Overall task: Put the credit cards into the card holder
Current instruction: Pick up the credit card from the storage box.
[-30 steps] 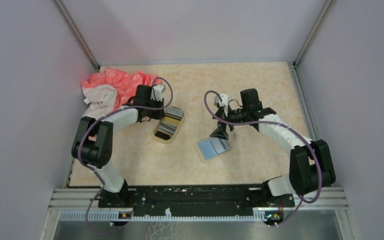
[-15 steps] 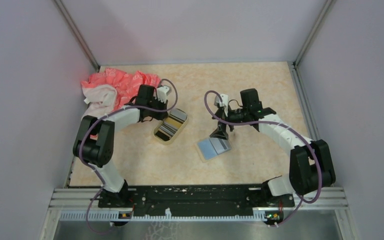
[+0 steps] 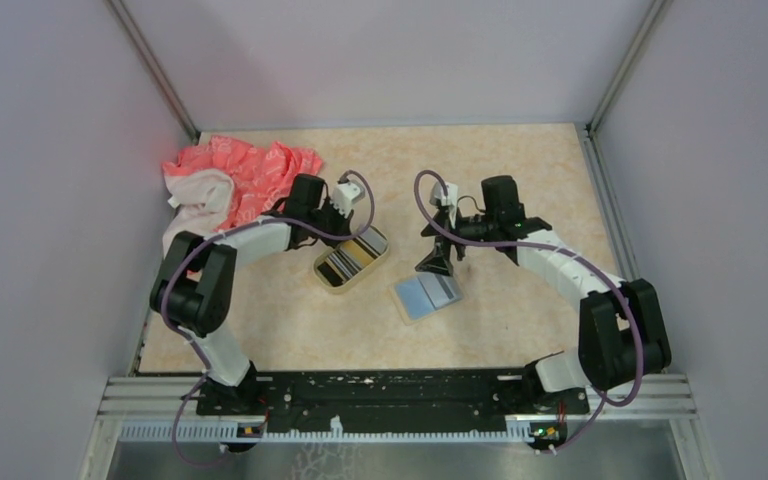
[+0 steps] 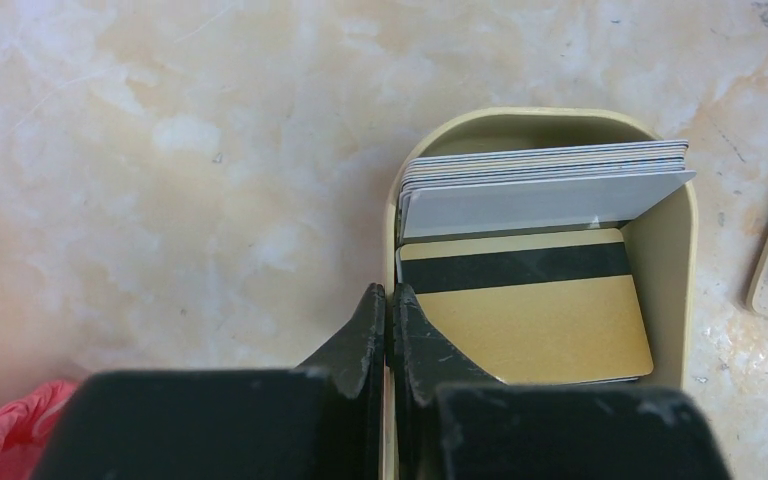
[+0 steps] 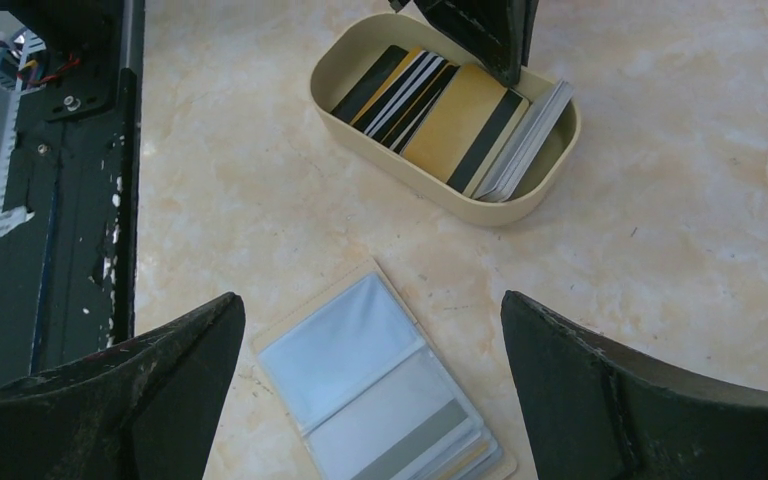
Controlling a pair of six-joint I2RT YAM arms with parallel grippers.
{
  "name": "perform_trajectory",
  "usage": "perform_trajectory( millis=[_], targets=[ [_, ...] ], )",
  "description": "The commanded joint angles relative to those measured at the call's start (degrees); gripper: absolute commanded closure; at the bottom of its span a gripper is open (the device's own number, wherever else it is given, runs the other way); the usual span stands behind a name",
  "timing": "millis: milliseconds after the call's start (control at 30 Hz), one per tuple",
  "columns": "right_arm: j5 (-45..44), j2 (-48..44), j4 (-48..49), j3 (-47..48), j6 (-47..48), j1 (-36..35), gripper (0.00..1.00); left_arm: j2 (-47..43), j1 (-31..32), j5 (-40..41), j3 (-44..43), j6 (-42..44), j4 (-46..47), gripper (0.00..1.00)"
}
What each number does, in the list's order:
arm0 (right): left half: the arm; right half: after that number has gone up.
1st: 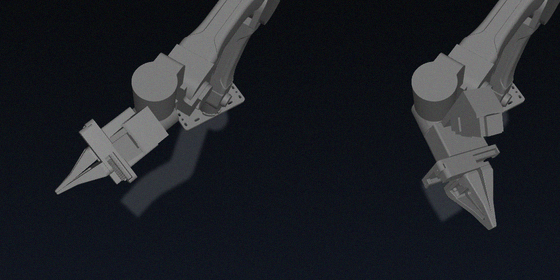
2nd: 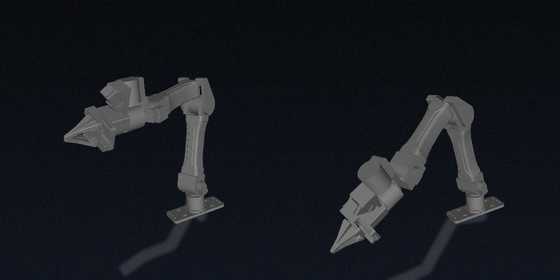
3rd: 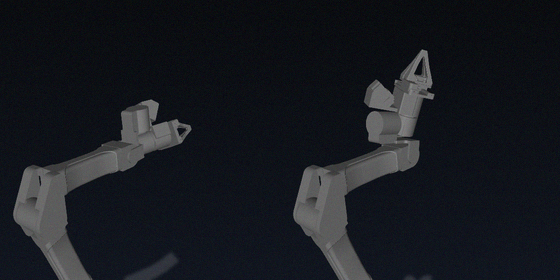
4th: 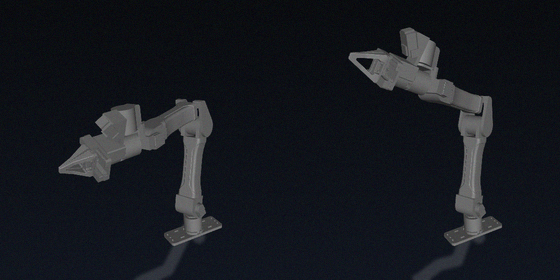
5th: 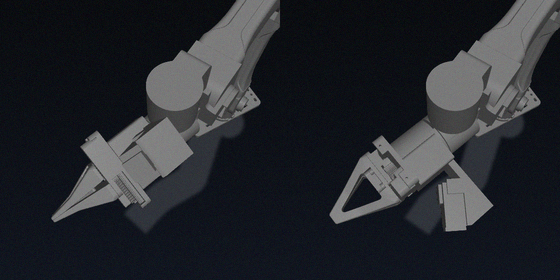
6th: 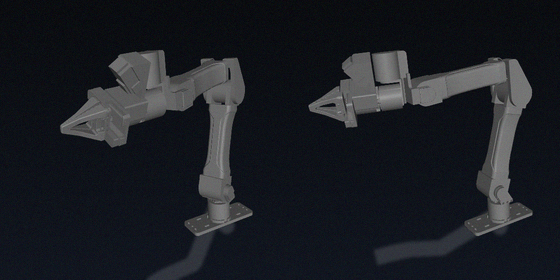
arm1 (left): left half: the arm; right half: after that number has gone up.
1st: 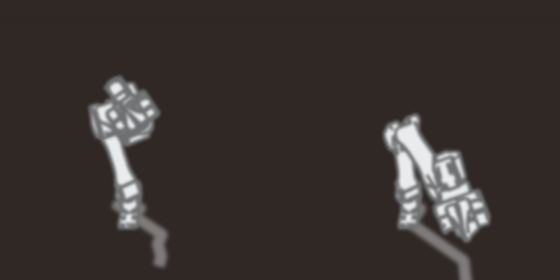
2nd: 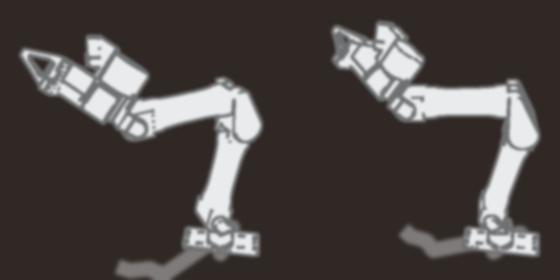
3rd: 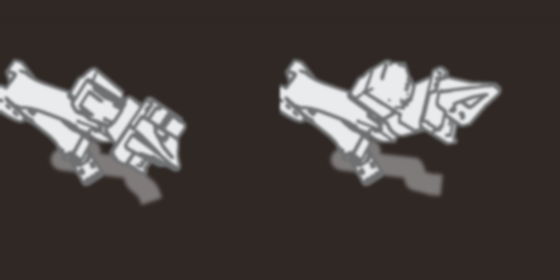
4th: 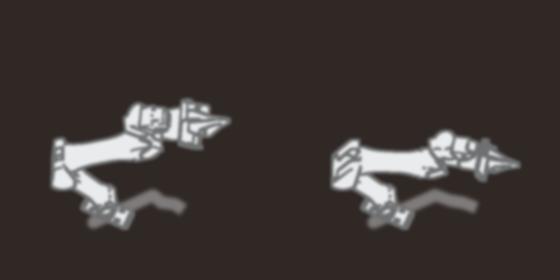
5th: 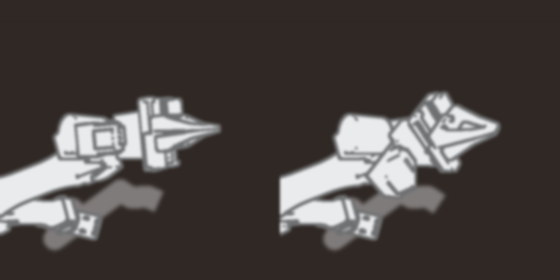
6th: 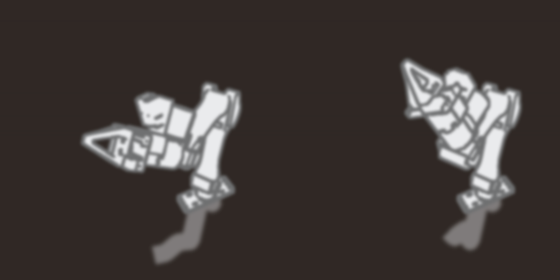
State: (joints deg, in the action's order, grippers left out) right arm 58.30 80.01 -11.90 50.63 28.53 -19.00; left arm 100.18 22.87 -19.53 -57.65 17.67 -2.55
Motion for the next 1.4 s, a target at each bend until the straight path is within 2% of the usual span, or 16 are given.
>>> perform_trajectory(
  millis=[0,233,400,567,667,733,767,967,1100,1200,1367],
  targets=[
    [-0.22,-1.13,8.31,-1.17,-7.86,0.11,0.03,0.78,1.69,-5.0,0.54,3.61,0.27,0.99],
    [-7.48,4.22,12.88,1.62,-21.08,-0.1,0.09,4.78,3.43,-5.49,-3.9,6.74,-3.13,0.98],
    [-11.42,13.1,4.98,10.25,-21.83,-2.74,0.17,6.4,4.21,-5.8,-5.92,8.17,-4.06,0.98],
    [-16.27,19.46,3.33,18.37,-24.08,-4.55,0.25,7.16,4.48,-6.24,-7.03,7.59,-3.92,0.95],
    [-19.03,23.54,-0.53,22.84,-24.02,-5.72,0.28,7.7,4.51,-5.52,-7.94,4.56,-3.82,0.9],
    [-20.17,25.75,-2.14,24.74,-24.11,-6.32,0.28,7.37,4.53,-4.53,-8.22,0.71,-2.9,0.83],
    [-20.27,26.51,-2.48,25.26,-24.32,-6.51,0.29,6.96,4.52,-3.95,-8.08,-1.0,-2.26,0.76],
    [-20.14,27.51,-2.02,25.06,-24.84,-6.75,0.32,0.9,4.42,-0.03,-3.93,-7.71,3.8,0.63],
    [-19.14,28.67,-2.56,25.62,-24.58,-7.57,0.37,-5.4,4.37,4.63,0.83,-10.55,6.5,0.62],
    [-19.33,29.11,-3.33,26.26,-24.14,-8.66,0.41,-12.47,4.27,7.86,7.62,-13.77,9.95,0.62],
    [-20.22,29.39,-3.65,26.62,-24.22,-9.27,0.46,-25.81,3.62,6.73,20.89,-22.63,19.3,0.62]
  ],
)
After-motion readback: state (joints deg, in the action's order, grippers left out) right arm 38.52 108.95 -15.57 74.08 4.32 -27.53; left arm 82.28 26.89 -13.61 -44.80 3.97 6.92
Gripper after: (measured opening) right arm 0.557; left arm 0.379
